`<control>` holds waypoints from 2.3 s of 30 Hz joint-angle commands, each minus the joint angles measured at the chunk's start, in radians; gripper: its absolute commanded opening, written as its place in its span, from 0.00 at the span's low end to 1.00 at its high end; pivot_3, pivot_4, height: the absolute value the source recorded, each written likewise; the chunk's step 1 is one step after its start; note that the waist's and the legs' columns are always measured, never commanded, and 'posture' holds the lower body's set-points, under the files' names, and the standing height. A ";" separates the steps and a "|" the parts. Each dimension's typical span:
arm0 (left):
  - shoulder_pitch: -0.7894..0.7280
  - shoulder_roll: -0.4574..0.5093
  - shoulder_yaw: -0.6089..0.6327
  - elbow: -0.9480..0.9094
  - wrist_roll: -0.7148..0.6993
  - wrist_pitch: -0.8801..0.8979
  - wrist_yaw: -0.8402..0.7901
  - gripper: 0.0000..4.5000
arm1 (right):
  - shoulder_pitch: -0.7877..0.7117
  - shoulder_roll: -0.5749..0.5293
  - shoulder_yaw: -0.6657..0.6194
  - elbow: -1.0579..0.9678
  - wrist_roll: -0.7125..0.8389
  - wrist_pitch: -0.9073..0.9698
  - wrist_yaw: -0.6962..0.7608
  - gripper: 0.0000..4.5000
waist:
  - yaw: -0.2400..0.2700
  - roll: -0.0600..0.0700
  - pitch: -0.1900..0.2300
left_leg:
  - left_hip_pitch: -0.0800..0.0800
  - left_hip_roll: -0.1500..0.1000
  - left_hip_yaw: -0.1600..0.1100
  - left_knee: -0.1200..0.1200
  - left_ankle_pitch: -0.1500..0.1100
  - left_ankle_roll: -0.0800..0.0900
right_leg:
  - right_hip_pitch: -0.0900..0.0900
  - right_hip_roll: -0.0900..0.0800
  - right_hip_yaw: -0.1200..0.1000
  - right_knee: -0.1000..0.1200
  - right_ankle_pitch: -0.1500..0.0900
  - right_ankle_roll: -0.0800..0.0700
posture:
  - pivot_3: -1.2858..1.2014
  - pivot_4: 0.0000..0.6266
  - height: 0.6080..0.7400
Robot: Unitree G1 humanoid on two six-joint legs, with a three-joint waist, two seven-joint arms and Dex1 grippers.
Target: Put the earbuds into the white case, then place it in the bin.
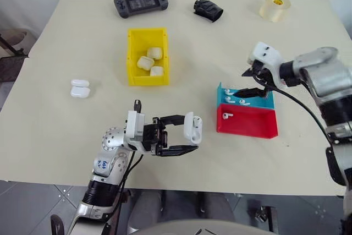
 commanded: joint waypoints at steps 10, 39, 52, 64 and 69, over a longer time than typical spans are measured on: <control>0.029 0.014 -0.001 -0.071 0.000 -0.015 0.048 0.61 | -0.088 0.004 0.013 0.183 -0.144 -0.156 0.181 1.00 | -0.005 0.000 0.000 | -0.002 -0.002 0.001 0.000 0.000 0.000 | -0.004 0.001 0.000 0.003 0.000 0.000 | 0.52 0.24 1.00; 0.002 0.022 0.015 -0.054 -0.004 -0.019 0.060 0.61 | -0.039 0.050 -0.005 0.171 -0.226 -0.229 0.180 0.73 | -0.017 0.000 0.000 | -0.002 -0.002 0.001 0.002 0.001 -0.001 | -0.005 0.001 0.001 0.007 0.000 0.000 | 0.52 0.24 1.00; 0.007 0.025 0.020 -0.055 -0.004 -0.022 0.062 0.61 | -0.023 0.064 -0.006 0.163 -0.233 -0.244 0.178 0.39 | -0.018 0.000 0.000 | -0.002 -0.002 0.001 0.002 0.001 -0.001 | -0.005 0.001 0.001 0.007 0.000 0.000 | 0.52 0.24 1.00; 0.007 0.022 0.021 -0.052 -0.003 -0.022 0.055 0.61 | -0.011 0.072 -0.014 0.148 -0.233 -0.247 0.176 0.39 | -0.018 0.000 0.000 | -0.002 -0.002 0.001 0.003 0.001 -0.001 | -0.005 0.001 0.001 0.008 0.000 0.000 | 0.52 0.24 1.00; 0.008 0.022 0.022 -0.049 -0.002 -0.026 0.053 0.61 | -0.003 0.069 -0.014 0.140 -0.238 -0.253 0.187 0.31 | -0.018 0.000 0.000 | -0.002 -0.002 0.001 0.003 0.001 -0.001 | -0.005 0.001 0.001 0.008 0.000 0.000 | 0.52 0.24 1.00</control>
